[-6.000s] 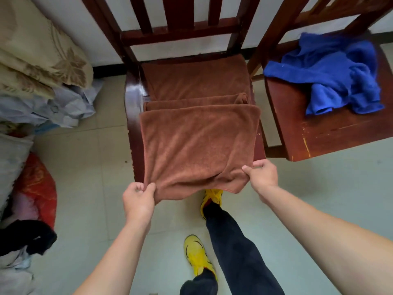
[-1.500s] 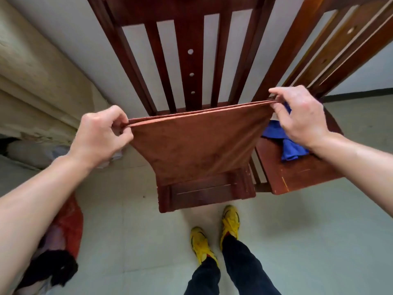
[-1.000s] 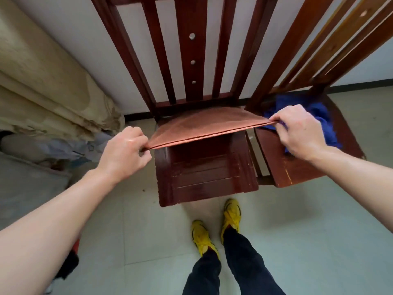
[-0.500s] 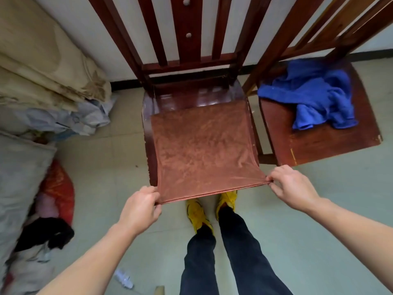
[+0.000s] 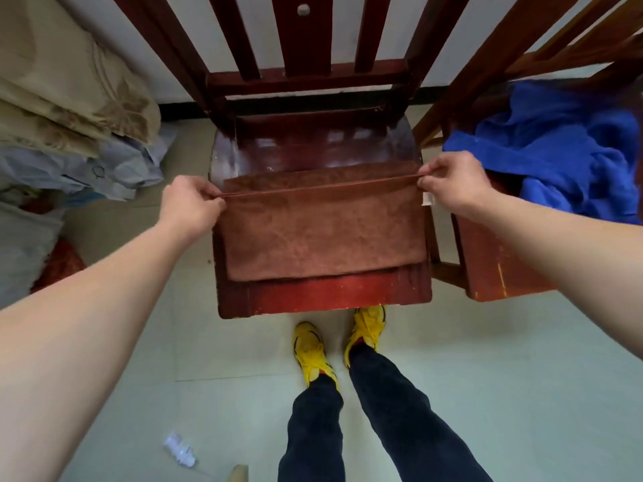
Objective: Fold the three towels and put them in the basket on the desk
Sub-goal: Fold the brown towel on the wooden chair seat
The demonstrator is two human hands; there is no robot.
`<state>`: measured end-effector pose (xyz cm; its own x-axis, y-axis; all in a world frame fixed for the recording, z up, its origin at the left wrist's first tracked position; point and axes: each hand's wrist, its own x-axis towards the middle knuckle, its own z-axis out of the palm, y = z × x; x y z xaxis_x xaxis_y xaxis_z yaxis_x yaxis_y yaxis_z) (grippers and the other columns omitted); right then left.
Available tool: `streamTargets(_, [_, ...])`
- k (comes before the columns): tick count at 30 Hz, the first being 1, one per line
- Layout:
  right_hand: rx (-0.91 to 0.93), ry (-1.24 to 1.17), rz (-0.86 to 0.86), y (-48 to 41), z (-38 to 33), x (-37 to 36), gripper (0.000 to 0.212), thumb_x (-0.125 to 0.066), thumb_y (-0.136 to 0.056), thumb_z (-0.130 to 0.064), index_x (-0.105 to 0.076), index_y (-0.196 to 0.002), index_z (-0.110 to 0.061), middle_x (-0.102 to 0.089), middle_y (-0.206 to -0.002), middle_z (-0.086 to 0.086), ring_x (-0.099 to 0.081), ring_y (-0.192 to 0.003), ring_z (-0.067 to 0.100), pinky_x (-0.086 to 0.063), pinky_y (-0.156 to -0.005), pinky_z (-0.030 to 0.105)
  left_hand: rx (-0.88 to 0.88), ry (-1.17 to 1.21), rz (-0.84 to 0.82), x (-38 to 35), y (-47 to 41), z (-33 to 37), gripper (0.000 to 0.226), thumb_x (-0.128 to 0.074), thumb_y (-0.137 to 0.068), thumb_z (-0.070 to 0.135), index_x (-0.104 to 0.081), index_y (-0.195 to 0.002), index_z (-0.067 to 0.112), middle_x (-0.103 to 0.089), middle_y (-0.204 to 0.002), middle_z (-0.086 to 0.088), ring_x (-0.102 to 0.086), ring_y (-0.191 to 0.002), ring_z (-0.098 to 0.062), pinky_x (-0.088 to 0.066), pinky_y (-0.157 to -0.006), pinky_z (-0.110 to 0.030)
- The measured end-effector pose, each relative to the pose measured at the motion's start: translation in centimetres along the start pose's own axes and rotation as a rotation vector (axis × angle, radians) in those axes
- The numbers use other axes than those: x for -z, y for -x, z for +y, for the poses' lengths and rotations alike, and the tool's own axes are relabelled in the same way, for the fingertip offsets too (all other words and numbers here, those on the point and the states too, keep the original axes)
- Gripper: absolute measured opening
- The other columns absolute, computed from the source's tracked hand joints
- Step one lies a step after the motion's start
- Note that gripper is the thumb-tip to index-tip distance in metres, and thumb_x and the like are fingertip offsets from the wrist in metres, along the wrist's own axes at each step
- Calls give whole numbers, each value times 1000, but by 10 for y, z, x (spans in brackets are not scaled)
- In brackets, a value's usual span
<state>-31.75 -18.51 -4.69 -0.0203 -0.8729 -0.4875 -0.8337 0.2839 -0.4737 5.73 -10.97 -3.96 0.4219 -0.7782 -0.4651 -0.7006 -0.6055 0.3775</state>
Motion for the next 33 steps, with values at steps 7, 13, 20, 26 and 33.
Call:
streamTargets(7, [13,-27,58,-56,9,-23,5,-68,-86,-24,-67,-90,-25,-67,-88,-1,-65,-92,18,-54,-83,36,98,34,79,-42,-61,3,11,-64,-79,17,-71,-87,13,-71,-94,-19,-66,-93,-34,-53,-88,-42])
streamTargets(13, [20,269,192,-51,-7,-21,26,-62,-86,-36,-62,-109,-25,-65,-111,5,-60,-105,30,-46,-82,40,178,-93,249,-48,-54,20,27,-64,-81,25,-64,-105,14,-63,-113,-16,-58,-109,-34,-48,-93,-41])
streamTargets(20, [-137,-474,-373,-12,-61,-62,11,-60,-92,-17,-66,-102,-20,-71,-87,2,-69,-73,14,-53,-63,30,-67,168,-112,-83,17,49,7,-67,-81,16,-65,-76,20,-65,-67,-3,-61,-62,-19,-47,-64,-26])
streamTargets(26, [-421,-630,-149,-4,0,-38,10,-60,-92,-14,-67,-85,-17,-74,-93,12,-73,-74,18,-58,-71,29,424,345,-8,-70,48,-41,11,-68,-84,11,-60,-77,10,-60,-66,-10,-56,-58,-23,-48,-57,-26])
streamTargets(33, [-494,-167,-49,47,46,-47,44,-79,-66,-51,-61,-98,-27,-70,-87,-7,-66,-87,21,-54,-84,43,600,572,-139,-79,78,-32,17,-67,-88,22,-54,-90,11,-60,-70,-9,-59,-43,-11,-46,-41,-20])
